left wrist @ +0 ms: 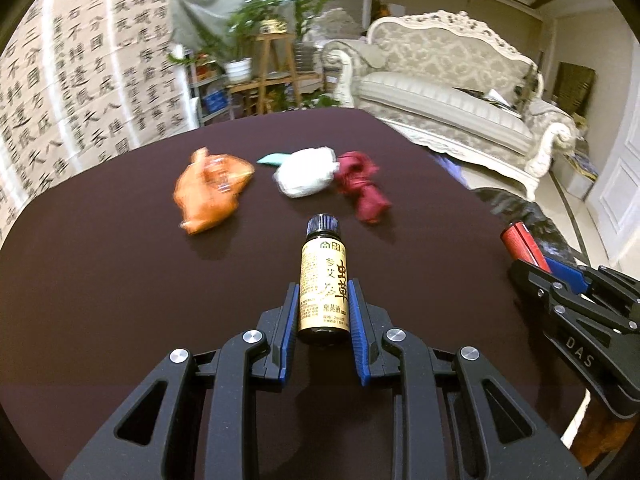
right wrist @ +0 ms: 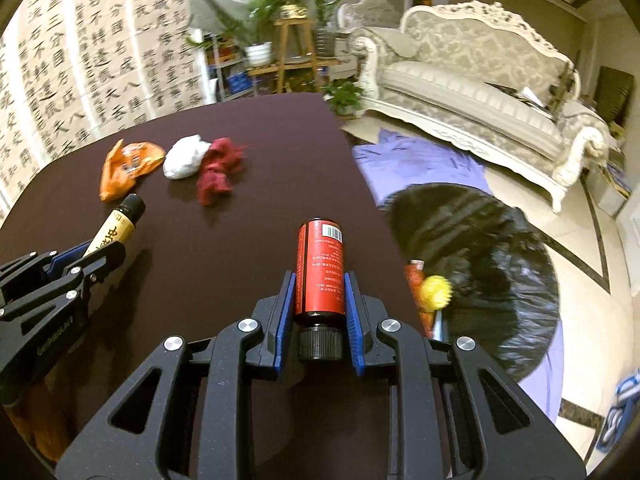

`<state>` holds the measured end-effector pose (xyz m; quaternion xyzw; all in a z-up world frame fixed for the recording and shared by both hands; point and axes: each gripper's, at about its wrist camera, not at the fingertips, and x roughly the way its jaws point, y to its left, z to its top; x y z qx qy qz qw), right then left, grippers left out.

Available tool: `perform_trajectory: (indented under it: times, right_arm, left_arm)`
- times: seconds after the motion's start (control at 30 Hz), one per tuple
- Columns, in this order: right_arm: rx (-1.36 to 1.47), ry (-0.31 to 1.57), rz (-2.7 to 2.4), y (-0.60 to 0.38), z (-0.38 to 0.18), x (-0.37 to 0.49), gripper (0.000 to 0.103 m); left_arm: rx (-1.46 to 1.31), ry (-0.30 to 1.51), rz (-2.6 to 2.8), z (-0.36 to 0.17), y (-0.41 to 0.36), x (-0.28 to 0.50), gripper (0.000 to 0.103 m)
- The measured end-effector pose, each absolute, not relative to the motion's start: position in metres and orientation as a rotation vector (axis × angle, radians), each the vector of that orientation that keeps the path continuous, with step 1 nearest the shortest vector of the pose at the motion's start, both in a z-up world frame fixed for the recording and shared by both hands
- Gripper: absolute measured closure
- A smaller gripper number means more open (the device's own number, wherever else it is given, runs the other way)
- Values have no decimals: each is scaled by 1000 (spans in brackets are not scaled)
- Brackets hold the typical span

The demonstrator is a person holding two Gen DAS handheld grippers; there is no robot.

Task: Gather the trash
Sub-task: 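Carry the yellow bottle and red bottle over the bin and release both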

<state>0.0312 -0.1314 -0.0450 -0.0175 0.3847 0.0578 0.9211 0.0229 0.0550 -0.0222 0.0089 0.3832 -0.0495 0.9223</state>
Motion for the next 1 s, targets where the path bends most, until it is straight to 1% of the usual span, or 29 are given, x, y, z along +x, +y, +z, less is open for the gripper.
perform_trajectory:
  times: [0.53,1.0]
  right_arm:
    - [36,755,-66,-225,-45,51,80]
    - [73,761,-136,-269,-56,72,80]
  left_arm:
    - [96,757,-244,-19,-41,57,78]
    - [155,764,-292,-28,-90,85,78]
